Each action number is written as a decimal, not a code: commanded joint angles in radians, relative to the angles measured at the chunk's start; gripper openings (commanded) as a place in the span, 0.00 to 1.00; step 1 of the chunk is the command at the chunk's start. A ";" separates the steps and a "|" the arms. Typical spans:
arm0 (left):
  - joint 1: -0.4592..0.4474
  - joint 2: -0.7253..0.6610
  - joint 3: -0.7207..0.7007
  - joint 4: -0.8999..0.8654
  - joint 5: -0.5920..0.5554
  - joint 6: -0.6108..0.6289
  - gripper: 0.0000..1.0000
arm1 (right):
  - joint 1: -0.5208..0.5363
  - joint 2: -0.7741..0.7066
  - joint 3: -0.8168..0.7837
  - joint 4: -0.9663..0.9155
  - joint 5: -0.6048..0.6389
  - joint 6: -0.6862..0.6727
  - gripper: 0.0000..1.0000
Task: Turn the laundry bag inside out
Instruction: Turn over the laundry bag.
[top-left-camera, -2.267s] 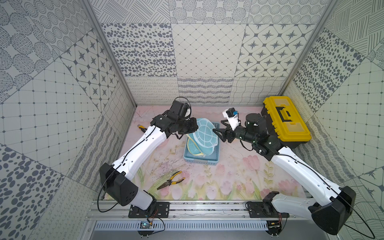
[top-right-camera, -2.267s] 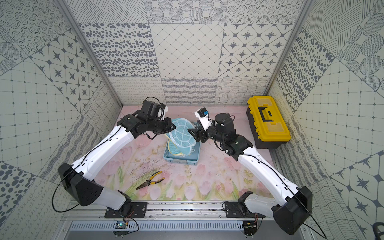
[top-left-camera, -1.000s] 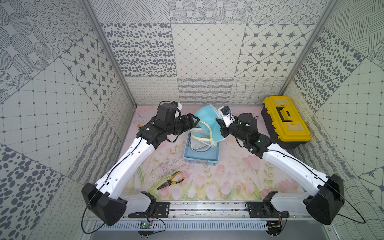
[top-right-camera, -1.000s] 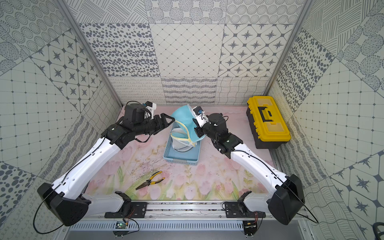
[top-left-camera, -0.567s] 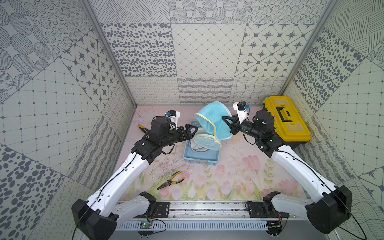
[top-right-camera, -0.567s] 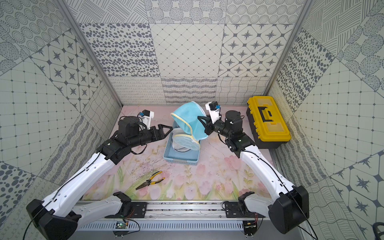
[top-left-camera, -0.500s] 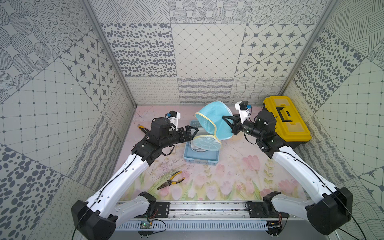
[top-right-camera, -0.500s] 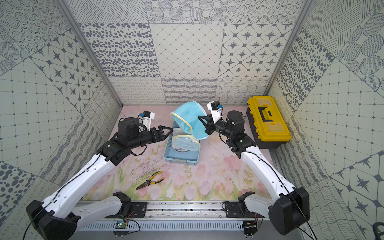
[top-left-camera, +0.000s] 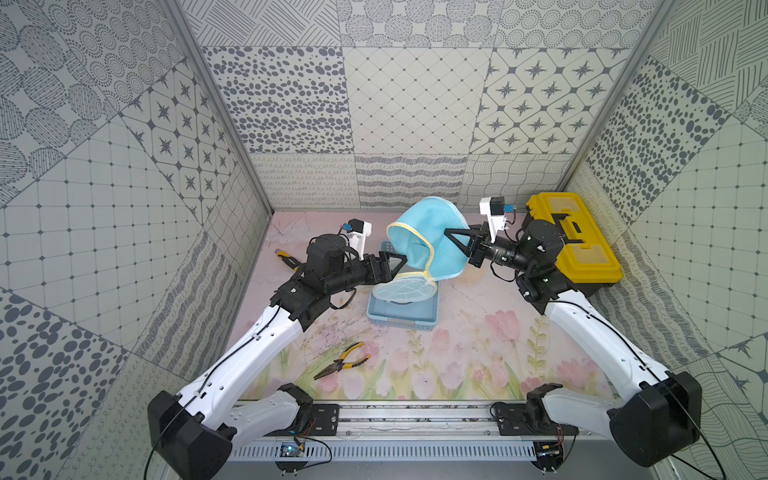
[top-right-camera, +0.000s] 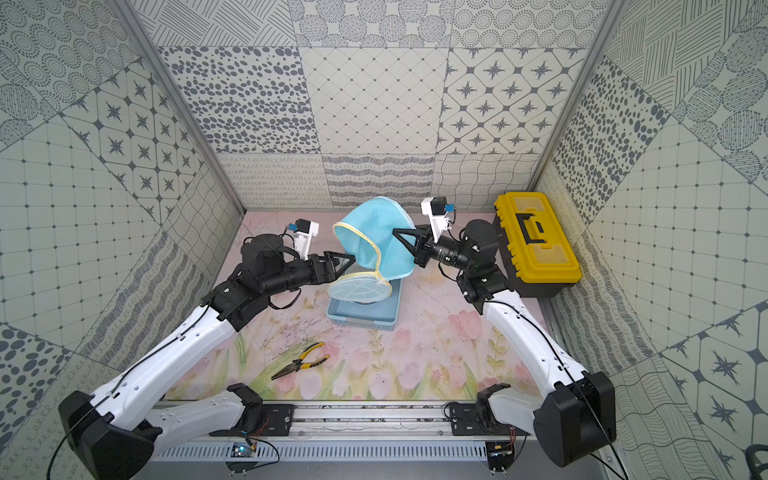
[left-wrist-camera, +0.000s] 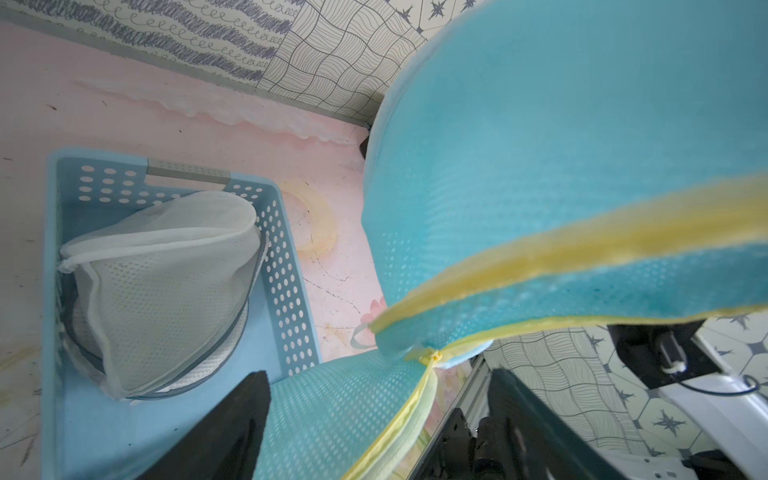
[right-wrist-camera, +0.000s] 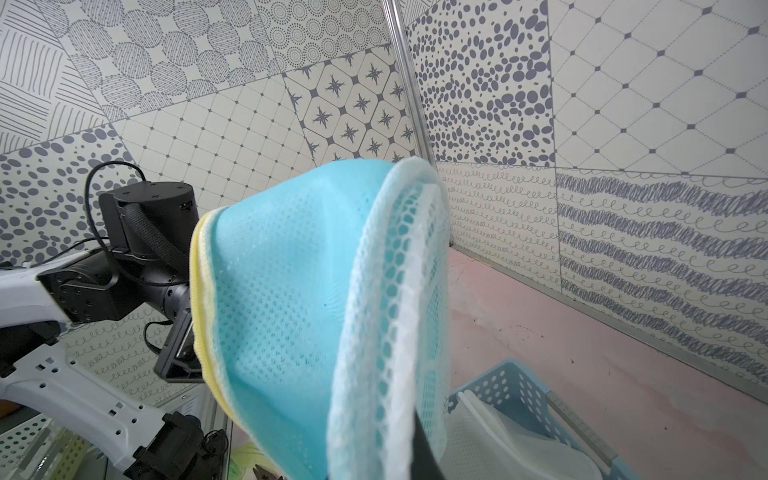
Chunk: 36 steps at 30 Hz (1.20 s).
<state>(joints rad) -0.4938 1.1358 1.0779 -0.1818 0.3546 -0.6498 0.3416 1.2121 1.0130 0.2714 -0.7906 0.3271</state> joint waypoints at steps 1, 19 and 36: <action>-0.019 0.051 0.034 0.102 -0.029 -0.026 0.71 | 0.003 -0.004 -0.016 0.079 -0.023 0.035 0.00; 0.022 0.193 0.188 -0.375 -0.380 0.007 0.57 | 0.004 -0.021 -0.034 0.064 0.012 0.095 0.00; 0.041 0.017 0.065 -0.316 -0.003 0.028 0.46 | 0.009 0.008 0.023 -0.102 0.198 0.049 0.00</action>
<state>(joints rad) -0.4545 1.1862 1.1835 -0.5995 0.0994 -0.6521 0.3473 1.2114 0.9897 0.1436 -0.5972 0.3847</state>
